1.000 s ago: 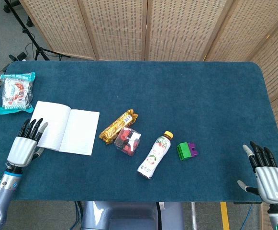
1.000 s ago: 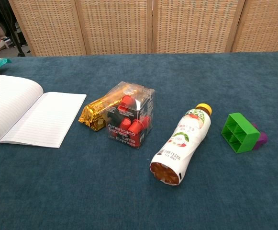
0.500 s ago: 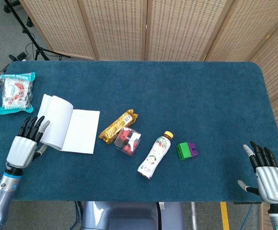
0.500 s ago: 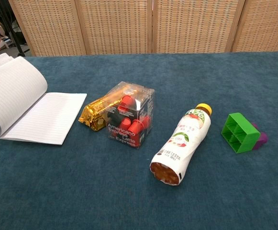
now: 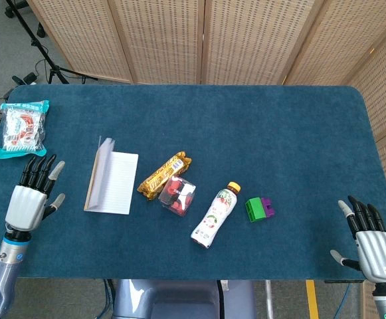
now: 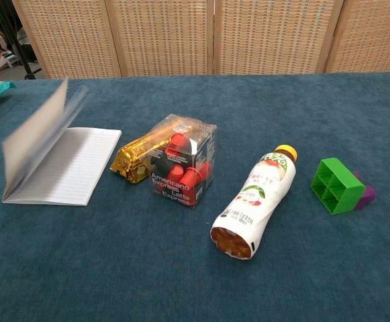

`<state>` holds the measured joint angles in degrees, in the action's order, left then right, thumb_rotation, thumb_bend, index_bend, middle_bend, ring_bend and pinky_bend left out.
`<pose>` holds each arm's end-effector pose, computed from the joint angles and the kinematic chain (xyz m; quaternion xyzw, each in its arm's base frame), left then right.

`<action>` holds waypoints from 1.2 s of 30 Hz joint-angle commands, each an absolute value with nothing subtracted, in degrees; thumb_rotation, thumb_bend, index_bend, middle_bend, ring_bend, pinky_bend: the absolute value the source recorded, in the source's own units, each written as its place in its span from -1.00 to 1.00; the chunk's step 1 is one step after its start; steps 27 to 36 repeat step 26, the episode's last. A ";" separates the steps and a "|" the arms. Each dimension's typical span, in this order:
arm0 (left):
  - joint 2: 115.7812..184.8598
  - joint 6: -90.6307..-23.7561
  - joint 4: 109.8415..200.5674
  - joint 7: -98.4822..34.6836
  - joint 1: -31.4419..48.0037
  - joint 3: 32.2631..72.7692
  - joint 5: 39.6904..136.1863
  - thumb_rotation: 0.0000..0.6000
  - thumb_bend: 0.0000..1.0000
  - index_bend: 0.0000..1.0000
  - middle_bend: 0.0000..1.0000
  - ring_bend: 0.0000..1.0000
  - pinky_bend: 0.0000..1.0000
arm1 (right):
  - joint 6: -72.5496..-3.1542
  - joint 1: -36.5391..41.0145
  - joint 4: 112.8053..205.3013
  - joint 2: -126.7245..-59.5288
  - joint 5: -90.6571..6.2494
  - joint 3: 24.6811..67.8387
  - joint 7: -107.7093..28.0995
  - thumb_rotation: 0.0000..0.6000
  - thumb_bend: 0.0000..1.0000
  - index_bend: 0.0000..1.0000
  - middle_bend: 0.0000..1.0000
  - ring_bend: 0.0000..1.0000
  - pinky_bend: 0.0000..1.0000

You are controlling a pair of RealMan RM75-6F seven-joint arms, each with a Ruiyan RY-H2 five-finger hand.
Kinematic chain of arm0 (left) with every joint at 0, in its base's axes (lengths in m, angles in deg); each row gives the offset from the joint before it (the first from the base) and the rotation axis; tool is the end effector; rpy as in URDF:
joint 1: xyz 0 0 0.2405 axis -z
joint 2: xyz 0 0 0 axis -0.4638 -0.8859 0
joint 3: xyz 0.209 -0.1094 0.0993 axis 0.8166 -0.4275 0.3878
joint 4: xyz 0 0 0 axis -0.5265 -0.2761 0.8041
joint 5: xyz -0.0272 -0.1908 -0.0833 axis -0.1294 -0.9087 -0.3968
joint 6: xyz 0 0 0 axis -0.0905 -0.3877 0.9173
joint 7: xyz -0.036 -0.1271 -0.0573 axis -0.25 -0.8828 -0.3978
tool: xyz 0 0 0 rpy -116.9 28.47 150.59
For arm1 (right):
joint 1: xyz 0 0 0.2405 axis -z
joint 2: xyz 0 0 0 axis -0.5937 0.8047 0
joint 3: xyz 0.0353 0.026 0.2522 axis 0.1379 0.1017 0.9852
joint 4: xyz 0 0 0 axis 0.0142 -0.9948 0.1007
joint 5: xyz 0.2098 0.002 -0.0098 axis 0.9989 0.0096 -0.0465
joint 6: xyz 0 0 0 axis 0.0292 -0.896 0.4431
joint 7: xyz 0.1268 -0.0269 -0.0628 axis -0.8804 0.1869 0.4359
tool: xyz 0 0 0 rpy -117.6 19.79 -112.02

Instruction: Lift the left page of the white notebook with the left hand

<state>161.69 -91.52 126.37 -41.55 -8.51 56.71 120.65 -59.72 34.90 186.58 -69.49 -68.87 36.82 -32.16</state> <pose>-0.3040 0.2656 0.0836 -0.6354 -0.1670 -0.5059 0.5590 -0.2871 -0.1544 0.1631 0.6114 -0.3911 0.3713 0.5792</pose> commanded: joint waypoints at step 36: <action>135.51 -77.40 174.50 -20.56 -16.89 60.88 107.46 1.00 -0.60 -1.00 -1.00 -1.00 -1.00 | -59.23 34.66 187.31 -69.74 -69.29 36.56 -30.40 1.00 -1.00 -1.00 -1.00 -1.00 -1.00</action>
